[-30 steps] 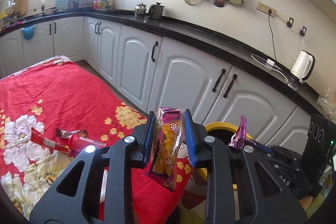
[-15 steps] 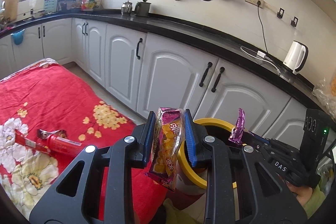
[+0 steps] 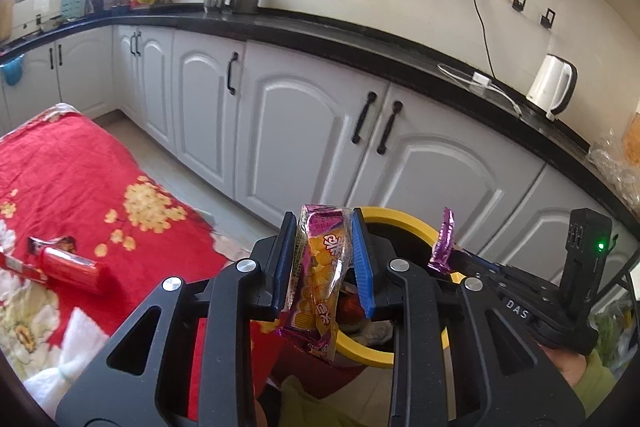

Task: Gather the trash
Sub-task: 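Carry the snack bag and purple wrapper over the bin with both tools, then open both tools to drop the snack bag and purple wrapper into the bin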

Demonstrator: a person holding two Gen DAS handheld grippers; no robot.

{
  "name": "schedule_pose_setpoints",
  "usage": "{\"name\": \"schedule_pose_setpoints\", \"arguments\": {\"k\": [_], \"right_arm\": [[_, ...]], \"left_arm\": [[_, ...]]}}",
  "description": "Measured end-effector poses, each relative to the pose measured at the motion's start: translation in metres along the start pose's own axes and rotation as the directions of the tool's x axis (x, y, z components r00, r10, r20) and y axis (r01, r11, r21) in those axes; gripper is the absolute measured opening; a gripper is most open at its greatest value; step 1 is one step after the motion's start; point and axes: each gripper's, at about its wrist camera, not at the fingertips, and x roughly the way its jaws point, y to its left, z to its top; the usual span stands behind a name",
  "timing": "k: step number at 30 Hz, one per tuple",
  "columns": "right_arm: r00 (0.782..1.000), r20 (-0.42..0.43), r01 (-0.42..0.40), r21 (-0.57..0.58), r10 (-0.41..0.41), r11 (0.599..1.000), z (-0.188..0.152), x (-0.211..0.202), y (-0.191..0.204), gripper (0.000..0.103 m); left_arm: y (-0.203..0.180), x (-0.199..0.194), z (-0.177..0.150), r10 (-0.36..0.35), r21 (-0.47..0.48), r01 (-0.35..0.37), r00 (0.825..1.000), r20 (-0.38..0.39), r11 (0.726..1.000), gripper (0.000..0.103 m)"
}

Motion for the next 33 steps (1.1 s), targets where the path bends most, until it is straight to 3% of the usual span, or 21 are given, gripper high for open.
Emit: {"name": "schedule_pose_setpoints", "arguments": {"k": [22,33], "right_arm": [[0.996,-0.082,0.056,0.154,-0.043,0.986,-0.028,0.017,-0.062,0.012],[0.992,-0.115,0.07,0.194,-0.048,0.978,-0.037,0.026,-0.074,0.013]], "left_arm": [[-0.067,0.069,-0.019,-0.053,0.133,0.065,0.994,-0.091,0.989,0.021],[-0.076,0.09,-0.02,-0.062,0.126,0.078,0.99,-0.123,0.989,0.022]]}}
